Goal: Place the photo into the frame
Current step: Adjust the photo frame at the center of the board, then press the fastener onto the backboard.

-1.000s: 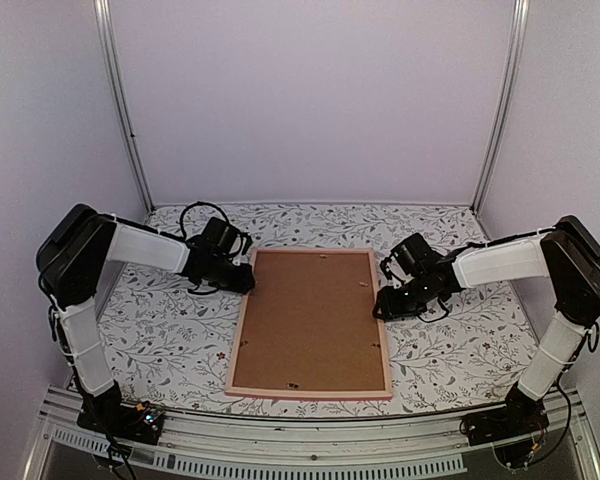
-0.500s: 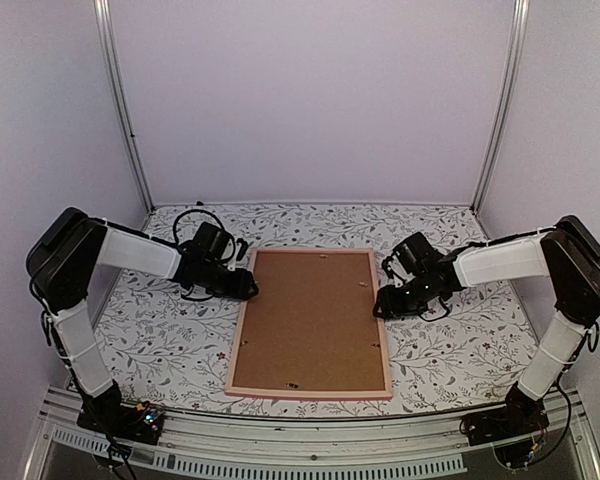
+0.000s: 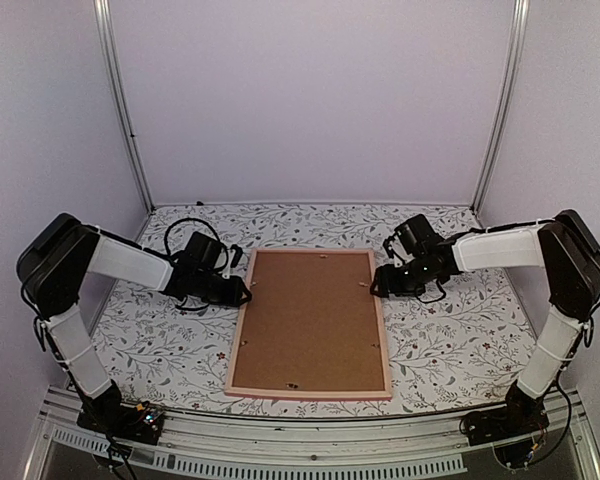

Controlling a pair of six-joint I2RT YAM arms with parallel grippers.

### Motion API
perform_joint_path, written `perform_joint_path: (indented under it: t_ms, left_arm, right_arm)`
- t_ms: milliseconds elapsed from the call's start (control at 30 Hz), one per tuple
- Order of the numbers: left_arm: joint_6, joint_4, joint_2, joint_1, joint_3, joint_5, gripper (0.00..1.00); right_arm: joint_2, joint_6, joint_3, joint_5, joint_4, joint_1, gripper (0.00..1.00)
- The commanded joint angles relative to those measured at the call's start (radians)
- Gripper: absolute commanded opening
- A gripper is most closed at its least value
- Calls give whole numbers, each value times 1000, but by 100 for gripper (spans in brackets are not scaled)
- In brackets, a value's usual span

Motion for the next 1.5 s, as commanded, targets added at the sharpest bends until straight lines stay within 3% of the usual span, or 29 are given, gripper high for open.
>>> perform_joint_path:
  t_ms: [0,400,1067,1467]
  left_arm:
    - [8,-6,-21,-32,-34,16,19]
    - [-24,-8,-56,-76,-43,-13,16]
    - [-30,-40,-60,-90,-29,-64,17]
    - [-25,-55,-63,-97,-4,-71,17]
  right_arm:
    - [66,-14,68,-6,14,-8,65]
    - [178,-39,126,-15,12,-9,64]
    - [132,33,71,-138,93,-66,65]
    - [175,-1,85,-37,19,-66,60]
